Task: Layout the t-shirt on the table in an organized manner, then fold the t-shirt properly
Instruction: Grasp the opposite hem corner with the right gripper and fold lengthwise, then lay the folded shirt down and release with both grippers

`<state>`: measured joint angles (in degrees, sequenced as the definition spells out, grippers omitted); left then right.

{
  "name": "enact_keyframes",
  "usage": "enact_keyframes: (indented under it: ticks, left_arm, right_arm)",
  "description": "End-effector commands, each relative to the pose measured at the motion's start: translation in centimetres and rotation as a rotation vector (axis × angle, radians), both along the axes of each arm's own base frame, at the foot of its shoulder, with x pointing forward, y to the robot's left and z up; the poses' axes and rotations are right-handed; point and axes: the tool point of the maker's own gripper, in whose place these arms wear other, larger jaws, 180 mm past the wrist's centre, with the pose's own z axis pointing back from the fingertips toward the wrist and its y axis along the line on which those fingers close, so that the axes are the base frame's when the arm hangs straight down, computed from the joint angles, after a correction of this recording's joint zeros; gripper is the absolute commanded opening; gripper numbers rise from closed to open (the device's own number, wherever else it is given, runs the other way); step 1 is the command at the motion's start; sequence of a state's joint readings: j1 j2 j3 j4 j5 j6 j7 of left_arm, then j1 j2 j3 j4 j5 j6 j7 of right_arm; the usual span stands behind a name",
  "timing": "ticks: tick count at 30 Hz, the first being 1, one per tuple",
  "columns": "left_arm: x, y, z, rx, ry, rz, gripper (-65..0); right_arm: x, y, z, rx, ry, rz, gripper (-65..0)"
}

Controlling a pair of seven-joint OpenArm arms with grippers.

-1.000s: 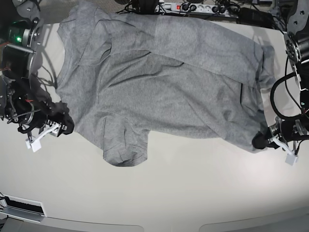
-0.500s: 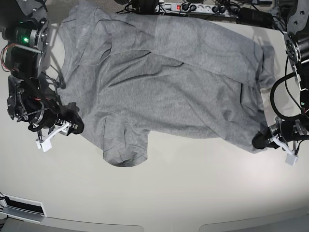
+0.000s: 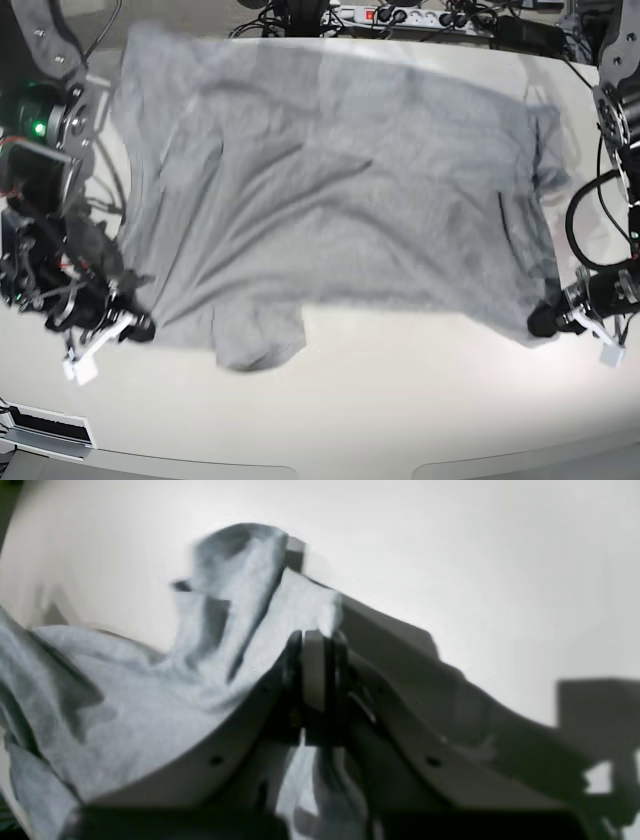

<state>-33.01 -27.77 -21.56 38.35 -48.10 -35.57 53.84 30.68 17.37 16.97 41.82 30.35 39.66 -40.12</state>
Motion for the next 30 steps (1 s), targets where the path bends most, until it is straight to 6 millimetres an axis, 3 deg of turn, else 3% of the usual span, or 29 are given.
enact_keyframes:
  ticks: [1, 5, 9, 16, 23, 24, 28, 30]
  left_arm:
    - [2.0, 1.0, 3.6, 0.003, -0.103, 0.014, -65.0]
    - [3.4, 0.8, 6.0, 0.009, -0.166, -0.009, -65.0]
    - [3.8, 0.4, 6.6, 0.006, -0.178, -0.018, -65.0]
    - [1.7, 0.0, 4.7, 0.002, -0.104, -0.083, -65.0]
    - [-2.3, 2.1, 0.5, 0.031, -0.003, -0.057, -65.0]
    - [-2.6, 2.2, 0.1, 0.032, 0.004, -0.056, -64.2]
    - [-3.3, 1.9, -0.4, -0.003, 0.009, -0.049, -47.1]
    - [-3.3, 2.0, -0.3, -0.003, 0.006, -0.048, -46.1]
  right_arm:
    - [2.3, -1.7, 3.6, -0.014, -0.096, -0.025, -65.0]
    - [3.5, -3.9, 6.2, -0.060, -0.117, -0.030, -65.0]
    - [3.4, -5.2, 6.9, -0.073, -0.111, -0.037, -65.0]
    - [1.8, -5.2, 6.2, -0.009, -0.041, -0.016, -65.0]
    - [0.1, -6.1, 4.1, -0.024, 0.002, -0.030, -65.0]
    - [0.1, -6.3, 4.0, -0.025, -0.003, -0.037, -65.0]
    - [0.1, -6.5, 4.0, -0.024, -0.013, -0.045, -65.0]
    - [0.1, -6.5, 4.0, -0.023, -0.013, -0.045, -65.0]
